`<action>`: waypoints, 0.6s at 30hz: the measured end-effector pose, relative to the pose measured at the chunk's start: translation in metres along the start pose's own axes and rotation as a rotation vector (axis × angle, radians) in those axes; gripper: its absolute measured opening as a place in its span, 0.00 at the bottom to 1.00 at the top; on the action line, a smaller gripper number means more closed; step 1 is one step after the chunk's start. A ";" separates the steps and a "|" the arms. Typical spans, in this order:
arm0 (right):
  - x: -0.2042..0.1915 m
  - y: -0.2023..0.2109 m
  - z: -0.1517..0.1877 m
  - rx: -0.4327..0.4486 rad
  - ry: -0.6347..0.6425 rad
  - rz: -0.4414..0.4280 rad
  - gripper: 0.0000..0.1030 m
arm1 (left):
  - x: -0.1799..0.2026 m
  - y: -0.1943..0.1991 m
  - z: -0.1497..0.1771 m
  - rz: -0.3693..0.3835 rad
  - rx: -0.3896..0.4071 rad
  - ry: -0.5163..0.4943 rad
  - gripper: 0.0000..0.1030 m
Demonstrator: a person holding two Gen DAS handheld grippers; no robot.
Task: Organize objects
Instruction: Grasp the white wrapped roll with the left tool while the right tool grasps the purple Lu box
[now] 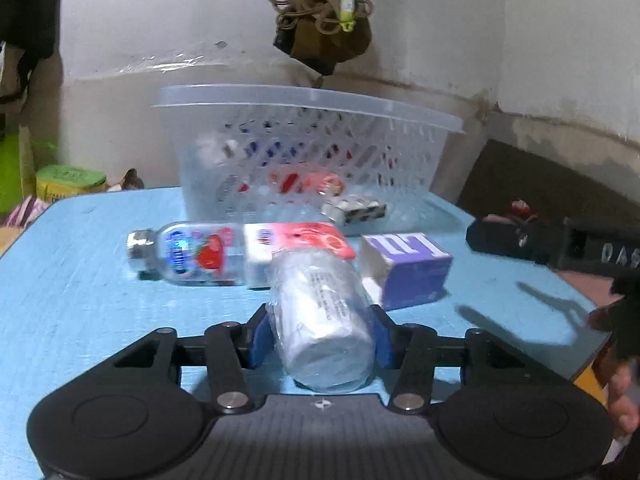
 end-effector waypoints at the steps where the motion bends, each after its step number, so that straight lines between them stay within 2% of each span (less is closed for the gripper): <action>1: -0.003 -0.004 0.002 -0.011 0.003 -0.002 1.00 | -0.006 0.003 0.000 -0.003 0.002 0.017 0.51; 4: -0.016 -0.015 0.007 -0.047 0.021 -0.021 1.00 | -0.025 0.010 0.001 -0.046 0.013 0.027 0.51; 9: -0.037 -0.029 0.014 -0.104 0.061 -0.051 0.98 | -0.043 0.020 0.004 -0.058 0.025 0.035 0.51; 13: -0.049 -0.035 0.019 -0.138 0.112 -0.038 0.92 | -0.044 0.021 0.005 -0.061 0.037 0.016 0.54; 15: -0.049 -0.040 0.023 -0.161 0.120 -0.030 0.89 | -0.044 0.021 0.006 -0.065 0.042 0.010 0.58; 17: -0.049 -0.040 0.023 -0.158 0.138 -0.014 0.86 | -0.044 0.019 0.005 -0.069 0.044 0.001 0.70; 18: -0.050 -0.040 0.022 -0.160 0.144 -0.009 0.83 | -0.044 0.019 0.006 -0.072 0.046 -0.003 0.72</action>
Point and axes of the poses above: each gripper's, at about its wrist camera, not at the fingertips, and y roughly against the way its jaws point, x to its right, z to its underside, the point moved 8 cm from there along -y, roughly the way its jaws point, and after that the axes turned 1 degree about z, right-handed, at the moved point
